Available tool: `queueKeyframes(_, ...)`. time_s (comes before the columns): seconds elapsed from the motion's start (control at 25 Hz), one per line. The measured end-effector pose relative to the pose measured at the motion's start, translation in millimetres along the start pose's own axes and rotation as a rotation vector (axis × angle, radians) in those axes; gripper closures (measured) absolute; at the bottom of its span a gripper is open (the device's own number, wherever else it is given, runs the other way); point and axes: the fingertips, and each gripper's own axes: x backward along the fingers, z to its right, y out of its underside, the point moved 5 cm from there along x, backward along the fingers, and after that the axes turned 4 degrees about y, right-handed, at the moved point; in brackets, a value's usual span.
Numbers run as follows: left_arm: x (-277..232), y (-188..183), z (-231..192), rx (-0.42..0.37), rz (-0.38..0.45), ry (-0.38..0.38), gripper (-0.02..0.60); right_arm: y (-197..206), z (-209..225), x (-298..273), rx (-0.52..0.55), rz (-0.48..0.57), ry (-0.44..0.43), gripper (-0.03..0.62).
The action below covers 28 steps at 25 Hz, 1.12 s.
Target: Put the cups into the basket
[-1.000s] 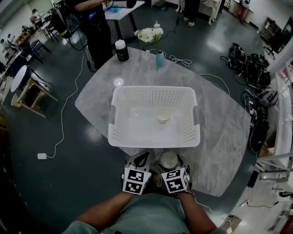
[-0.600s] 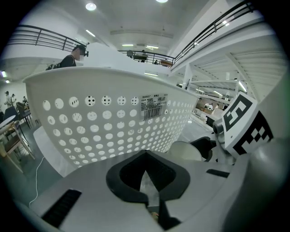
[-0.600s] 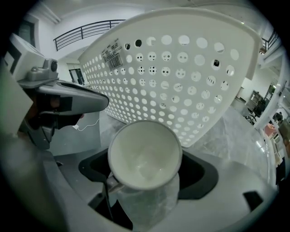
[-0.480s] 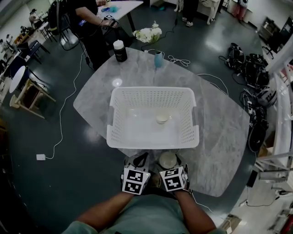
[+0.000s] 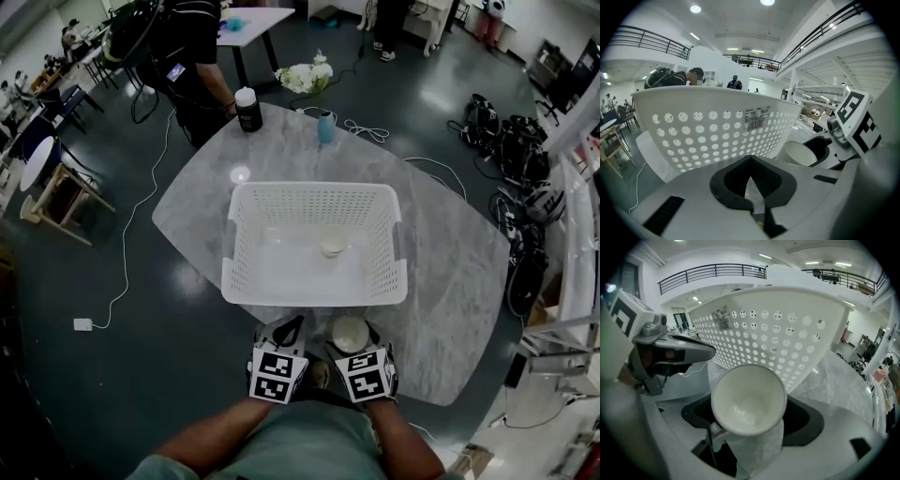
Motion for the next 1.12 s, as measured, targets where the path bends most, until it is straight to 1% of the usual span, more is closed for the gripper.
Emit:
queueKeyframes(0.12,5.0,-4.8,6.3,-0.004,0.003,0.004,0.581,-4.1,-0.9,16.5,0.006,0.021,-0.005,0.197)
queueKeyframes(0.32,17.7,-18.8,18.4,0.000,0.034,0.013,0.581,-11.6,-7.2,49.2,0.024,0.042,-0.017,0.197)
queueKeyframes(0.52,36.5,-34.8,29.5,-0.004,0.057,0.013,0.581,-25.4,-17.9,84.6,0.045,0.088,-0.049,0.197)
queueKeyframes(0.72,56.3,-52.1,32.6,0.024,0.089,0.009,0.581,-46.4,-26.2,112.8,0.092,0.135,-0.074,0.197)
queueKeyframes(1.12,87.2,-94.1,16.0,0.013,0.161,-0.020,0.581,-108.0,-40.9,145.7,0.167,0.242,-0.111,0.197)
